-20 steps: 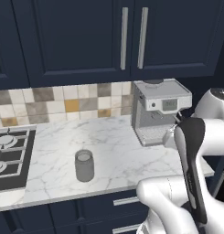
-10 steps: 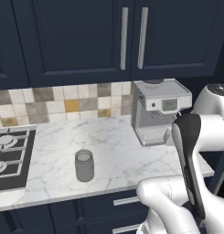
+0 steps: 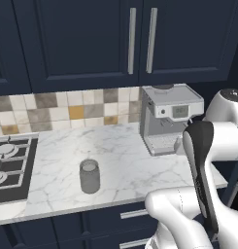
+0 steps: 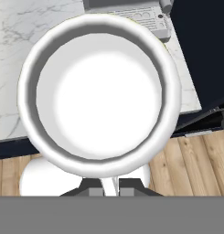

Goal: Pick the mug from the counter and place it inside the microwave. Then close the microwave.

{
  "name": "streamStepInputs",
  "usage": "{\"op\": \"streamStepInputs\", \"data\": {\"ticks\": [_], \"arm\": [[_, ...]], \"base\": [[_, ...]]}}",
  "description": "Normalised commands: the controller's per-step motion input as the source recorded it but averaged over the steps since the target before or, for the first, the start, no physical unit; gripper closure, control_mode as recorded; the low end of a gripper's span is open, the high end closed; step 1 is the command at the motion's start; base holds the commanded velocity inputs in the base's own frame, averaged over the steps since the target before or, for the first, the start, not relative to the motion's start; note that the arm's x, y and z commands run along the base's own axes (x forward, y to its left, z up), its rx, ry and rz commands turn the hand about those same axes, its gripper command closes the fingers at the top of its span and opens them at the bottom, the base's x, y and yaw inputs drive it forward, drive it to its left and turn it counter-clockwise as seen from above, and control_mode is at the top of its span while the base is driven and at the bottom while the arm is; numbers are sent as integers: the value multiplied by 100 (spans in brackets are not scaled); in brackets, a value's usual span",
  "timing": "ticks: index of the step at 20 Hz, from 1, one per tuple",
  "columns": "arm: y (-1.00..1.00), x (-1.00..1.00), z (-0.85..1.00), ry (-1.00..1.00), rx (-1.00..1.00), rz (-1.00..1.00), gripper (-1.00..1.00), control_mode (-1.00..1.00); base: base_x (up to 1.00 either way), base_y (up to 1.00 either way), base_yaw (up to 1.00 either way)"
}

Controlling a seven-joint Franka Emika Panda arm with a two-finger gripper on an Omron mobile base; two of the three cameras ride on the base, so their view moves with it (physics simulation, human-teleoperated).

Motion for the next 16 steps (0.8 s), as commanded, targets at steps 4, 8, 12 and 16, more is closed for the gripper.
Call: {"op": "streamStepInputs", "data": {"ticks": [4,8,12,16], "arm": [[0,0,0,0,0,0,100,100],[0,0,0,0,0,0,100,100],[0,0,0,0,0,0,100,100],[0,0,0,0,0,0,100,100]], "base": [[-54,9,0],[-66,33,-7],[-86,45,-17],[-99,26,-27]]}}
